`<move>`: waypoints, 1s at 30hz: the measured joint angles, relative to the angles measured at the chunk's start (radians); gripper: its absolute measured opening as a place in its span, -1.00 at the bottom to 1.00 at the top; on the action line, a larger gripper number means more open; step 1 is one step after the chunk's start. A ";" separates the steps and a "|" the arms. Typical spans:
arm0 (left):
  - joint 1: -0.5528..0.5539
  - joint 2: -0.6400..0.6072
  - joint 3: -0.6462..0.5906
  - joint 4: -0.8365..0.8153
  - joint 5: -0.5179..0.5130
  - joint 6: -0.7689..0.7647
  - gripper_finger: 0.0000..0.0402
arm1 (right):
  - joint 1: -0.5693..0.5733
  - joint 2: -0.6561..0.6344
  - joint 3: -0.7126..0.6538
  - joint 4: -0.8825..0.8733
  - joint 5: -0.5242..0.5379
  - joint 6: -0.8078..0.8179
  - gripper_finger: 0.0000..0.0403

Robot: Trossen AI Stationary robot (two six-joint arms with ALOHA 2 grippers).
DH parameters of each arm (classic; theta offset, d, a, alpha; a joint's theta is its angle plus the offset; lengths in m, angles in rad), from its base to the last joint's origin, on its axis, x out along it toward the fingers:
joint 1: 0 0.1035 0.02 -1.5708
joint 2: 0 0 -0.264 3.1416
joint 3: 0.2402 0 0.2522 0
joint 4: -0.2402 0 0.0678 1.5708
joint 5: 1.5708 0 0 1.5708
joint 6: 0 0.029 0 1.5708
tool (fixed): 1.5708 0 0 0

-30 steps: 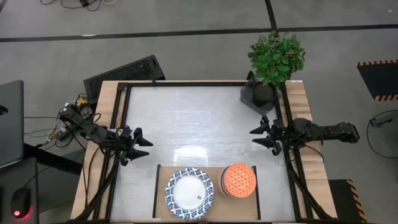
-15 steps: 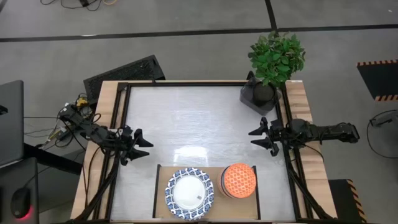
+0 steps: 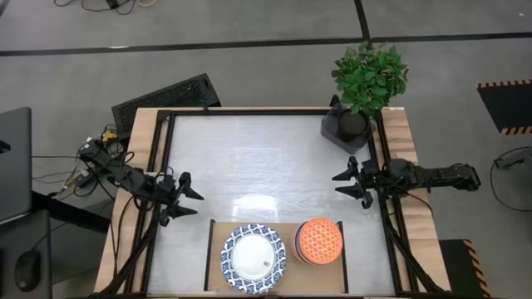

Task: Place and stack plates onto a shelf
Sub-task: Return to Home Position

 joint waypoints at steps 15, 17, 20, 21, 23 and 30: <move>0.000 0.000 0.001 -0.003 0.001 -0.007 0.16 | 0.000 0.000 0.000 0.000 0.000 0.000 0.10; 0.000 0.000 0.001 -0.003 0.001 -0.007 0.16 | 0.000 0.000 0.000 0.000 0.000 0.000 0.10; 0.000 0.000 0.001 -0.004 0.001 -0.007 0.16 | 0.000 0.000 0.000 0.000 0.000 0.000 0.10; 0.000 0.000 0.001 -0.004 0.000 -0.007 0.16 | 0.000 0.000 0.000 0.000 0.000 0.000 0.10; 0.000 0.000 0.001 -0.004 0.000 -0.007 0.16 | 0.000 0.000 0.000 0.000 0.000 0.000 0.10; 0.000 0.000 0.001 -0.004 0.000 -0.007 0.16 | 0.000 0.000 -0.001 0.000 -0.001 0.000 0.10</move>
